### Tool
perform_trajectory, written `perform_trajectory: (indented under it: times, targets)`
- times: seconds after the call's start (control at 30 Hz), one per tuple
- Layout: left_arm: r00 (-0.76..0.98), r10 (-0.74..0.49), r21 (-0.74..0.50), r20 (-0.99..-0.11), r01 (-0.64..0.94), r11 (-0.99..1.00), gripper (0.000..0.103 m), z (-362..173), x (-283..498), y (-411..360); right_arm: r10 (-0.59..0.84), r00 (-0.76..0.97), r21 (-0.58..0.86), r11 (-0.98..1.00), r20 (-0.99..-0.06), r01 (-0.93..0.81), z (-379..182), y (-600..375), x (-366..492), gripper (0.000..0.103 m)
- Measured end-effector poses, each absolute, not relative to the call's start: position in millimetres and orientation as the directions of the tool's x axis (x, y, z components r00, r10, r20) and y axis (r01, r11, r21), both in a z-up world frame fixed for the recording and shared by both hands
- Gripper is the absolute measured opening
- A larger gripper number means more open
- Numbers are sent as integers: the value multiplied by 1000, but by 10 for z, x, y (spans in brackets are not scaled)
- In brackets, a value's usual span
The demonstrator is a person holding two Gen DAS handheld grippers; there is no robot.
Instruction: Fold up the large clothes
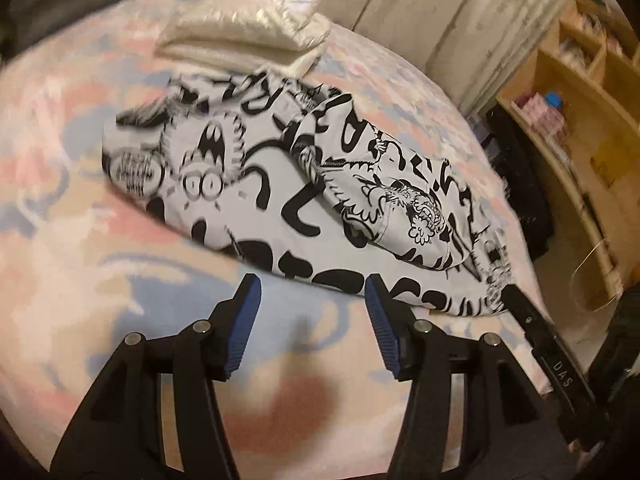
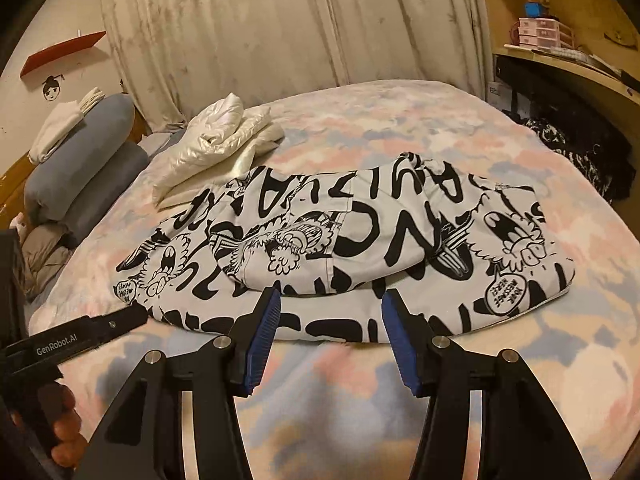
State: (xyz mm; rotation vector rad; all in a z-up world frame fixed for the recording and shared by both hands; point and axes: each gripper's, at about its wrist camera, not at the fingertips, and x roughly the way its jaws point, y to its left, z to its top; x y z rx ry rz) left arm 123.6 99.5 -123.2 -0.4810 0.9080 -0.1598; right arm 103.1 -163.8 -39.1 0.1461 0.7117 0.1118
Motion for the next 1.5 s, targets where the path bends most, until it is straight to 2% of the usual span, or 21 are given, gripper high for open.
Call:
perform_trajectory:
  times: [0.27,0.57,0.87,0.93,1.03,1.13,1.2,1.33,1.5]
  targets:
    - [608,-387,-609,-693,-205,766,53,-1798,1452,1359,192,727,195,977,-660,-80,-645,-1606,1274,53]
    - [630,-361,-629,-687,-266,731,53,-2082,1889,1594,233,728,203,970,-644,-131,-815,-1430,1621,53]
    - [643,-335,-610,-689,-264,747,53,-2130,2407,1676,240,731,187,970,-639,-155,-816,-1262,2334,38]
    - [656,-334,-623,-676,-268,735,53,-2123,2502,1723,224,725,160,975,-652,-157,-823,-1184,2606,30]
    - [675,-326,-635,-662,-274,723,52,-2111,2612,1801,192,731,110,981,-655,-159,-855,-1051,2941,26]
    - [701,-279,-616,-657,-286,734,35,-2059,2655,1852,131,707,41,989,-695,-143,-1051,-955,3287,24]
    - [725,-247,-593,-643,-267,760,18,-1962,2626,1837,117,665,34,990,-737,-136,-1231,-945,3430,23]
    - [781,-164,-467,-603,-178,866,11,-1625,2582,1600,124,658,31,988,-743,-151,-1413,-952,3490,23]
    - [850,-165,-351,-501,-25,936,7,-1112,2544,1136,151,623,45,982,-768,-182,-1549,-942,3606,23]
